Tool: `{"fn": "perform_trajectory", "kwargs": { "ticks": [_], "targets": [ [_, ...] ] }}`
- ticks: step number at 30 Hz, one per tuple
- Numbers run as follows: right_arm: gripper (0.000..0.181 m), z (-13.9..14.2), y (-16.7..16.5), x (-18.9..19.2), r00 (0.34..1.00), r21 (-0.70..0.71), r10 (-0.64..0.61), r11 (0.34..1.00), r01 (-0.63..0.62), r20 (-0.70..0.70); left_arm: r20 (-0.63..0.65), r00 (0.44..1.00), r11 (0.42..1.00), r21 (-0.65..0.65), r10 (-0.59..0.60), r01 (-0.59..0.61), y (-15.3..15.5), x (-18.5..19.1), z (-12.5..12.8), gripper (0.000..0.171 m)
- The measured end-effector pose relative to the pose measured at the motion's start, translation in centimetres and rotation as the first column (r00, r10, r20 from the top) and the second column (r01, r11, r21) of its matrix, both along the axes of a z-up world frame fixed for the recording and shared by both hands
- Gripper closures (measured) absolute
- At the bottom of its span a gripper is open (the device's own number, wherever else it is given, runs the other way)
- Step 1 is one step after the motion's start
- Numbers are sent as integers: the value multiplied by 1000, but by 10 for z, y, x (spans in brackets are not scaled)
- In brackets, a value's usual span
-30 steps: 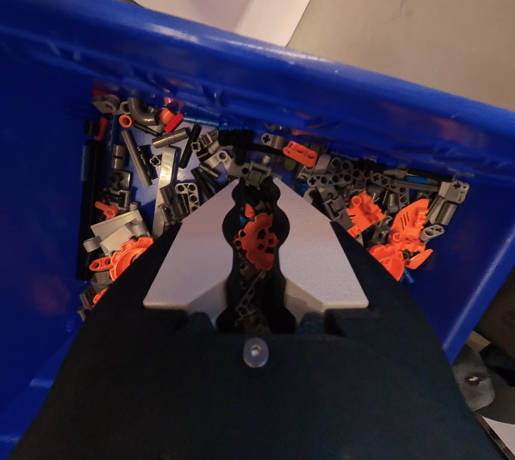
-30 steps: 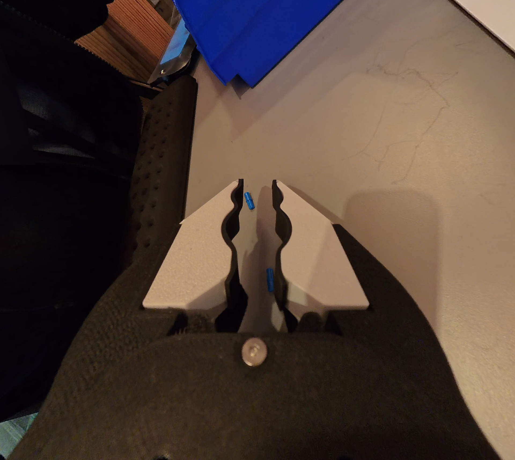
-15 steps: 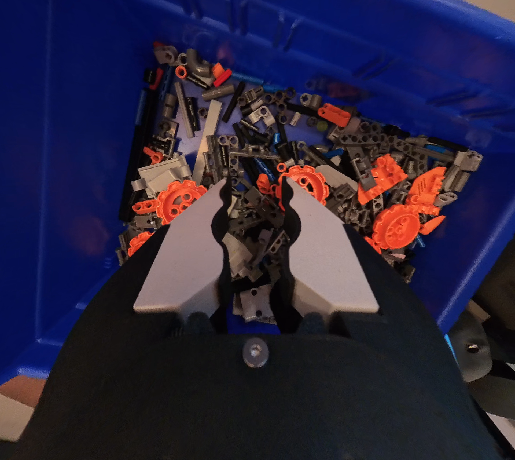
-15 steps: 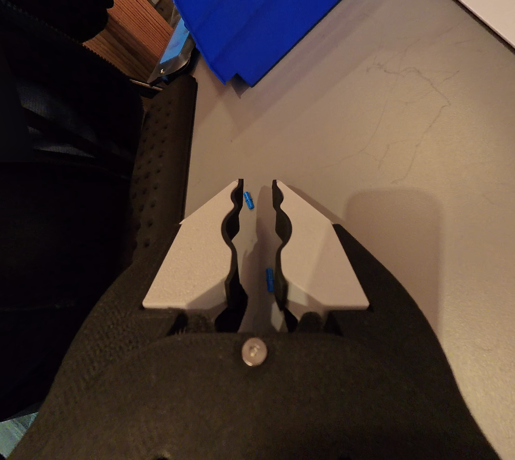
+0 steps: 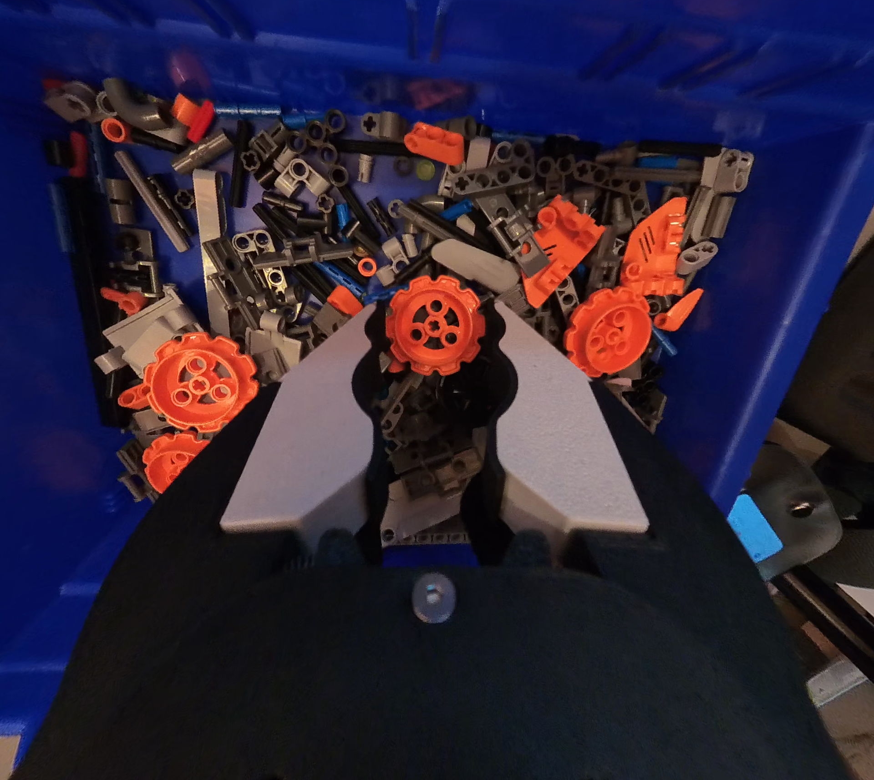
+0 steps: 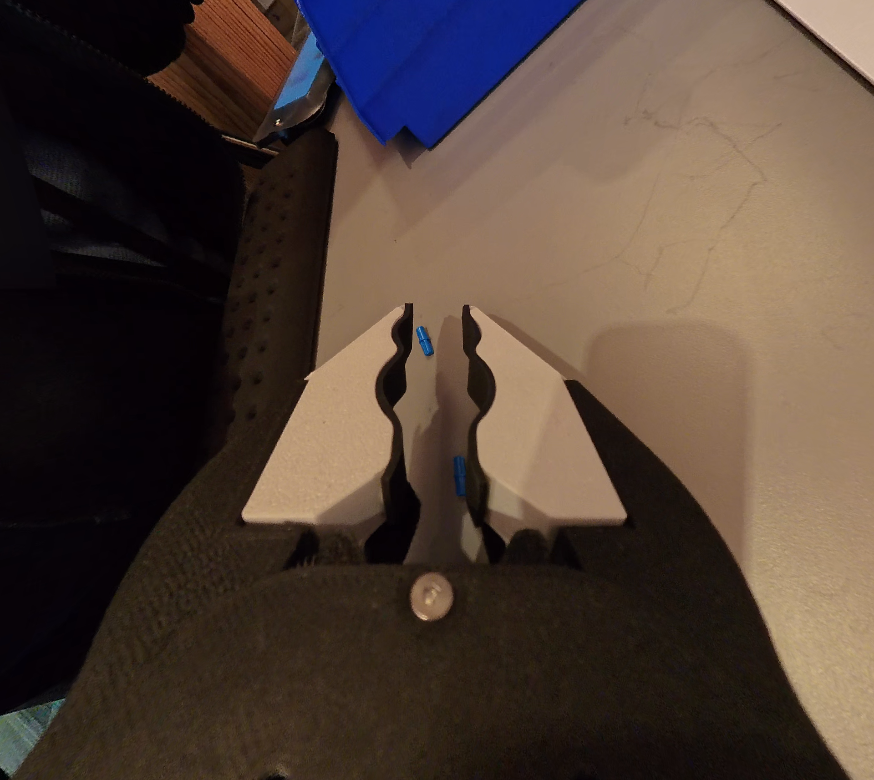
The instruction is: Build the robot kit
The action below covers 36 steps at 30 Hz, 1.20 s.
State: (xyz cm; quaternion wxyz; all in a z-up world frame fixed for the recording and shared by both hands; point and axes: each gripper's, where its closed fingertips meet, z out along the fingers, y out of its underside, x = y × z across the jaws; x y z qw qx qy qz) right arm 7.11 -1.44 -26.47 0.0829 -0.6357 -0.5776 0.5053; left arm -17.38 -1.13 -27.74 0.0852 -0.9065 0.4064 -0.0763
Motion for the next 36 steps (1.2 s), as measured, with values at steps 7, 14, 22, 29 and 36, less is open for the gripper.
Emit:
{"fn": "perform_trajectory", "kwargs": {
  "ticks": [7,14,22,29,36],
  "targets": [
    [163,1,0,0,1000,1,-1,1000,1,-2,4,999,999,-28,-47,47,-15,0,4,131],
    [163,0,0,0,1000,2,-1,1000,1,1,-3,998,994,-90,-62,61,-33,-5,10,131],
    [163,0,0,0,1000,2,0,1000,0,-1,-57,997,984,-172,-56,45,-48,-17,7,135],
    [163,0,0,0,1000,2,-1,1000,1,-1,-72,997,994,-107,-18,10,-35,-24,15,121],
    [163,-1,0,0,1000,3,-1,1000,1,2,-23,997,997,-25,-78,77,-16,3,14,117]
  ]
}}
